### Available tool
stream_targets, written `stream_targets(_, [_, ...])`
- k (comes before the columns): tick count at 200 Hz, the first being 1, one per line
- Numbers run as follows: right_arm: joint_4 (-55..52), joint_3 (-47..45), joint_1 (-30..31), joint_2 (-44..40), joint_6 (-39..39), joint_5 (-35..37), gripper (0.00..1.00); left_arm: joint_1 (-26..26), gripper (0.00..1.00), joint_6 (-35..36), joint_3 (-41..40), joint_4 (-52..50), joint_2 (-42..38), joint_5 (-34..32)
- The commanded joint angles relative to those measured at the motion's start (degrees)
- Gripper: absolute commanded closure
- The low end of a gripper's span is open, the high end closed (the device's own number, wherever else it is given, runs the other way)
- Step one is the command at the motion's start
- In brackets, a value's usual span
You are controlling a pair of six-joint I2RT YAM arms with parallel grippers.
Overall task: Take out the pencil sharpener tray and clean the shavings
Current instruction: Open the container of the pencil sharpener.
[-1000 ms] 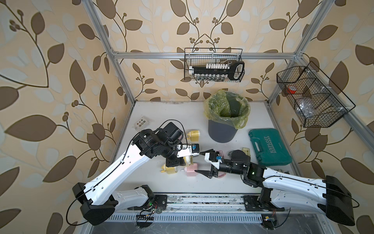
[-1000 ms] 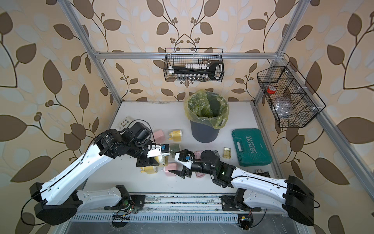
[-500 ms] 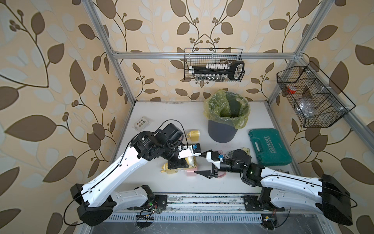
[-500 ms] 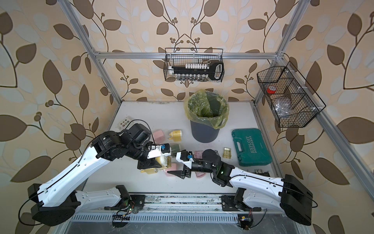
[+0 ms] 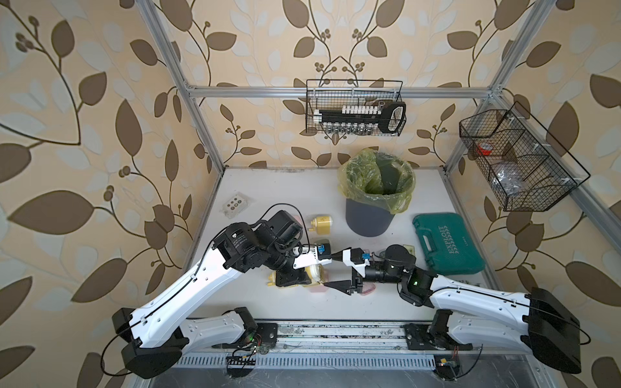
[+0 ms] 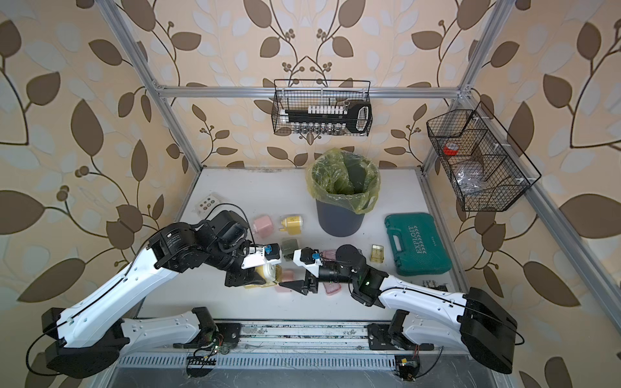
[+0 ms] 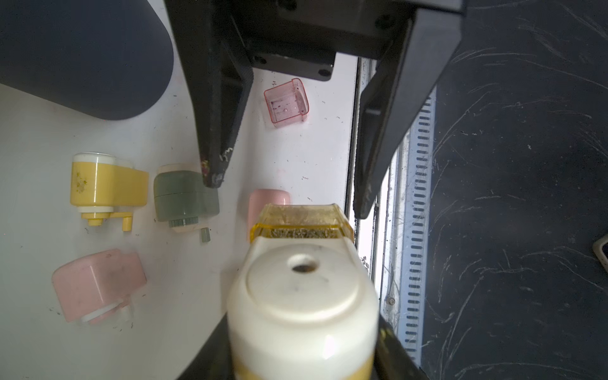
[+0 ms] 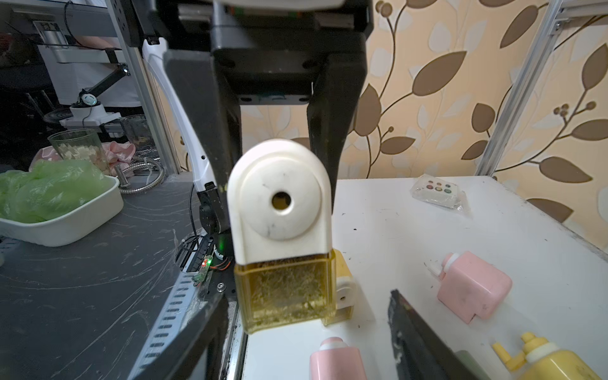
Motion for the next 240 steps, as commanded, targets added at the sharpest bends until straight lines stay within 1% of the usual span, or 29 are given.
stream_targets(1, [0.93,0.95,-0.17,1.2,1.09,-2.7,0.28,-0.62,1.0,-0.96,-0.08,1.14,-1.62,1.6])
stream_targets(94, [1.57,2.8,-0.06,2.36,1.81,-4.38,0.29,-1.69,1.0,-1.59,-0.81,1.66,-1.7,1.06])
stream_targets(135, [0.34,3.85,0.29,3.16,1.62,-4.53,0.3,-2.1,1.0,-2.12,-1.15,2.01,-1.97,0.72])
stream_targets(240, [1.14,3.88,0.9,4.44,2.06,-4.8,0.34,-2.81,1.0,-2.55,-1.35,2.11,-1.92,0.51])
